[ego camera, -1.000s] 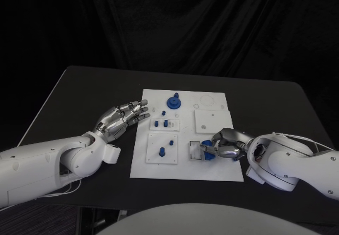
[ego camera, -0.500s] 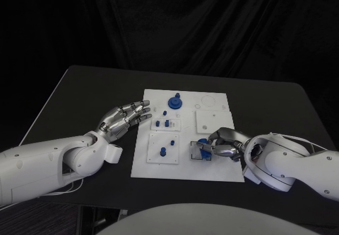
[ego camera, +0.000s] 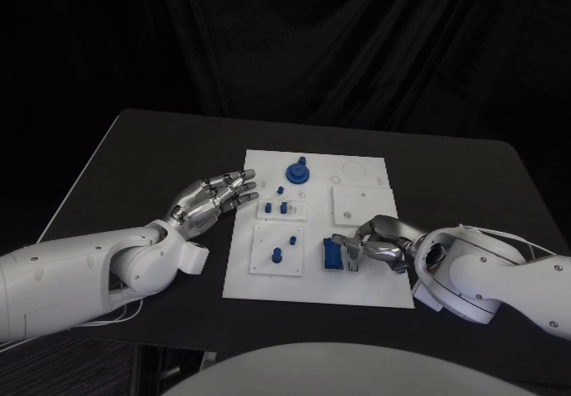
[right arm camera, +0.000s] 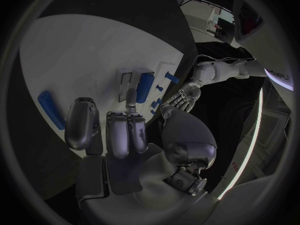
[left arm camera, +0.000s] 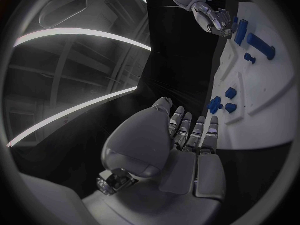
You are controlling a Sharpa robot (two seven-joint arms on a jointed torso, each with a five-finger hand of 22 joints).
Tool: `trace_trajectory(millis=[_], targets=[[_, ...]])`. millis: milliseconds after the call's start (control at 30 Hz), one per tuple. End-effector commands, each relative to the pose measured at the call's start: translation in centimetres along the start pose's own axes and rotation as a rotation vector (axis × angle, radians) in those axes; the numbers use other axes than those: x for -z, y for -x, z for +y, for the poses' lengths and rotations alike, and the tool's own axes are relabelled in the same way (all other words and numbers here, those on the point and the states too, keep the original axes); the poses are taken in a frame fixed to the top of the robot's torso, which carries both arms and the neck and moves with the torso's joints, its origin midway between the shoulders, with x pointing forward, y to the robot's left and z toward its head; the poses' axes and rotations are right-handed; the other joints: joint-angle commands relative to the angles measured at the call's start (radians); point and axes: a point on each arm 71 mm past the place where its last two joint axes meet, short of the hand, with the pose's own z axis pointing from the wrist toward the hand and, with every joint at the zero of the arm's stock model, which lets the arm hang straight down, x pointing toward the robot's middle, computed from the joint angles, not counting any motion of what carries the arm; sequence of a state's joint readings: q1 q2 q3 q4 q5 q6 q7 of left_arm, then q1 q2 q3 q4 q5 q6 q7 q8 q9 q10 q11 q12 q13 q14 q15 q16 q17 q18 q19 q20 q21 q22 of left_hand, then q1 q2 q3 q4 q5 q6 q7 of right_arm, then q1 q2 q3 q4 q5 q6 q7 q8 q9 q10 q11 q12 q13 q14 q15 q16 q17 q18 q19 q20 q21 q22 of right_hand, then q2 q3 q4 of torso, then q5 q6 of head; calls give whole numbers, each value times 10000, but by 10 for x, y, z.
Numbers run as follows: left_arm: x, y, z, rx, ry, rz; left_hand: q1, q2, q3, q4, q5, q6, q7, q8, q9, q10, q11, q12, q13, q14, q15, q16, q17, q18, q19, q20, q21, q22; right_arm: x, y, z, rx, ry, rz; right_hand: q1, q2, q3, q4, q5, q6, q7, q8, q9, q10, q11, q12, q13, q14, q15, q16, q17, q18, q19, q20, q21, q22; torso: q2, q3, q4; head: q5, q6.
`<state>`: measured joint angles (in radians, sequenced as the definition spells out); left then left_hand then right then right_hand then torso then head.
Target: Assemble the parts on the task board
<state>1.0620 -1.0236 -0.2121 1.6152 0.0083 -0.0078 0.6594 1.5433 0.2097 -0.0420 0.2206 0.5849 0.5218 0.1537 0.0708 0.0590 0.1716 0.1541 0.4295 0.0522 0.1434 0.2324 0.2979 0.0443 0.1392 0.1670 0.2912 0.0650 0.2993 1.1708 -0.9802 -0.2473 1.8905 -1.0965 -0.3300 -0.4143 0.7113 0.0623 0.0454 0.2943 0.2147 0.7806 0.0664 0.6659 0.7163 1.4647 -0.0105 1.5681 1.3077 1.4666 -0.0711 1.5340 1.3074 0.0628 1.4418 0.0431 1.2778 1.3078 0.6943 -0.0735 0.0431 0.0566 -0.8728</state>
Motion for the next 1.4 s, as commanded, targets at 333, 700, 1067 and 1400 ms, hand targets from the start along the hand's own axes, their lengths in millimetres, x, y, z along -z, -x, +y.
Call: trace_trajectory(millis=[333,700,1067,1400], targets=[[1,0,0,135,-83,71,7,42,102,-17,10,-27,102,23,-8,-10,88,12,4,8,60,54,9,-167,18,16,34,-4,8,5,-10,-198,-155,-306,972,142,-340,-49,838,130,-94,155,59,1061,1,27,2631,893,4,27,2101,52,23,-22,80,1728,-4,5,-14,20,2],[2,-1,0,124,-126,41,1,39,123,-16,3,16,103,32,-3,6,89,47,9,24,70,88,14,-174,35,17,41,18,33,44,-25,1296,-1044,-970,2842,-227,-269,-222,3333,-4,-103,-6,-67,1061,-19,27,2631,916,-25,74,2159,17,118,-61,203,1773,-2,6,-13,-134,2],[2,-3,-1,156,-277,72,-48,-11,312,-7,39,146,75,81,13,207,113,320,47,162,110,293,38,-225,121,10,81,81,51,60,-44,3796,-1764,-2206,3809,-485,-68,-343,4108,41,-124,-207,-280,1061,-49,27,2631,985,-61,215,2377,-163,510,-96,1006,2020,3,-16,6,-269,2],[1,-3,-1,163,-238,91,-52,-20,346,-9,46,136,76,82,11,238,134,354,51,170,108,306,37,-230,120,9,81,69,48,52,-55,4231,-2170,-1933,3974,-565,-96,-243,3917,138,-169,-22,-144,1061,-91,27,2631,972,-100,178,2311,-171,538,-130,1052,2029,24,2,-22,-299,2]])
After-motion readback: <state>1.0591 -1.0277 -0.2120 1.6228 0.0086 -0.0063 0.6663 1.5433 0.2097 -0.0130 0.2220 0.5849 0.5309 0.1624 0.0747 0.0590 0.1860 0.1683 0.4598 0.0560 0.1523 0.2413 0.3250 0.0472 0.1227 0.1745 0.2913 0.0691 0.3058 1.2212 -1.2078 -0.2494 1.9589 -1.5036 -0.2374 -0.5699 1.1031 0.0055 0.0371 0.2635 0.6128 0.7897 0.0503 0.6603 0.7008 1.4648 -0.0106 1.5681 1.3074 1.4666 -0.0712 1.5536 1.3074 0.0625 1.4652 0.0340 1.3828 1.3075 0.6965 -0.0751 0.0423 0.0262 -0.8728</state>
